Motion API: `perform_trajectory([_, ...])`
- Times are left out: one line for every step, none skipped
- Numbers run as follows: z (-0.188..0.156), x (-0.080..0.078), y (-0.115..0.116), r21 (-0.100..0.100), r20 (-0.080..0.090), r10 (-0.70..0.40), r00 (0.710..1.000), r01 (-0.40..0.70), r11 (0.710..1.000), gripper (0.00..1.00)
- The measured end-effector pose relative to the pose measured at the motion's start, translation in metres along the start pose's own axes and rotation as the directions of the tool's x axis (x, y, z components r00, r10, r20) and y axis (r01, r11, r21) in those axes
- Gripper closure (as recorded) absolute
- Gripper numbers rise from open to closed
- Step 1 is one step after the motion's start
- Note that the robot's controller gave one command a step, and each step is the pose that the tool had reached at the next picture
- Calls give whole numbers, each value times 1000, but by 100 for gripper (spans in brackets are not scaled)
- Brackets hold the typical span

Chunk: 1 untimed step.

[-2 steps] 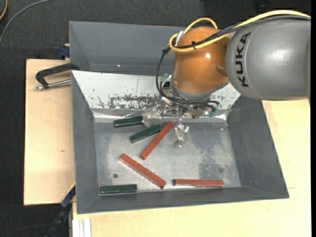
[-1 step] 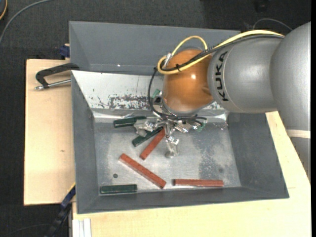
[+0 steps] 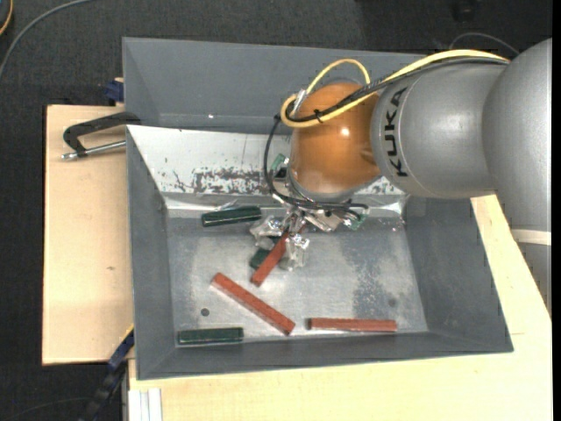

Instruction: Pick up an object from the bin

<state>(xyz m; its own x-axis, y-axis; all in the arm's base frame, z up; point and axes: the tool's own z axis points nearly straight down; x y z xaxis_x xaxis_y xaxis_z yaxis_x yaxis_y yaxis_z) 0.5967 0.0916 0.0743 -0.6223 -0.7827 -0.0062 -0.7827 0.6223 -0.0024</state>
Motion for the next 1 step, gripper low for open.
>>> perform_trajectory([-142,17,-4,8,6,-58,998,58,998,100])
